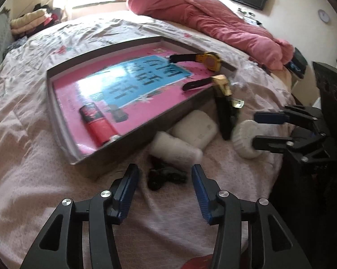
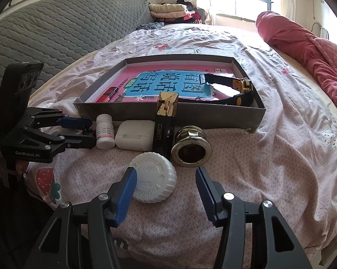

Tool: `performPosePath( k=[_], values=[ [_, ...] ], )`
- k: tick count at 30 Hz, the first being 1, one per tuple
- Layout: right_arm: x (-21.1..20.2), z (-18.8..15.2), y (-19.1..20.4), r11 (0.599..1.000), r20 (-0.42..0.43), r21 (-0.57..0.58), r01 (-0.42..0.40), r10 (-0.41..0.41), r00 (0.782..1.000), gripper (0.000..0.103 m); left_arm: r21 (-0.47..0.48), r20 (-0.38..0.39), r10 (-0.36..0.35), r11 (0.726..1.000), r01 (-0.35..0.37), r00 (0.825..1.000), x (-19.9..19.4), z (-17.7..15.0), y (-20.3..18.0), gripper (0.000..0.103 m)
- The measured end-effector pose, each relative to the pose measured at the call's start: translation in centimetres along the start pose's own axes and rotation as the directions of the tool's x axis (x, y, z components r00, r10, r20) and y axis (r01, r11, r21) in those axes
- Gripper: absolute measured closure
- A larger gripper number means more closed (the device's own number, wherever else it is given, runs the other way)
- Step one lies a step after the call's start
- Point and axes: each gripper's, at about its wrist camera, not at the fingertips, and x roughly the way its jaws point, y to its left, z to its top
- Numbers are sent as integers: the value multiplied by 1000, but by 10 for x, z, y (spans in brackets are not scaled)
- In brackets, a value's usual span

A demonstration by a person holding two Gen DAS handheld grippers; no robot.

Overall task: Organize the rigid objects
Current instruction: 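Grasp the black hair clip with the left gripper, then lift the black hair clip with the left gripper while the right grasps the white round lid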

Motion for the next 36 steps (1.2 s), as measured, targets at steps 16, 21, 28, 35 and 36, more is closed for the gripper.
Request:
performPosePath(
  k=[16, 21, 28, 35, 36],
  values=[
    [2, 1, 1, 1000, -2, -3, 4, -4, 1000, 49, -28, 4, 74, 997, -74, 997, 11, 0, -10, 63],
    [1, 1, 7, 999, -3, -32, 4, -4, 1000, 49, -74, -2, 95, 993, -95, 995, 11, -1, -11, 66],
    [10, 3, 21, 997, -21, -82, 15, -17, 1000, 49, -139, -3, 108, 984, -107, 994, 9, -2, -10, 67],
    [16, 2, 21, 997, -25, -81, 15, -17, 1000, 51, -198, -2, 113, 974, -111, 994, 1, -6, -8, 67],
    [14, 2, 21, 997, -19, -76, 9, -11, 1000, 51, -205, -1, 115, 972, -112, 993, -1, -6, -8, 67]
  ],
)
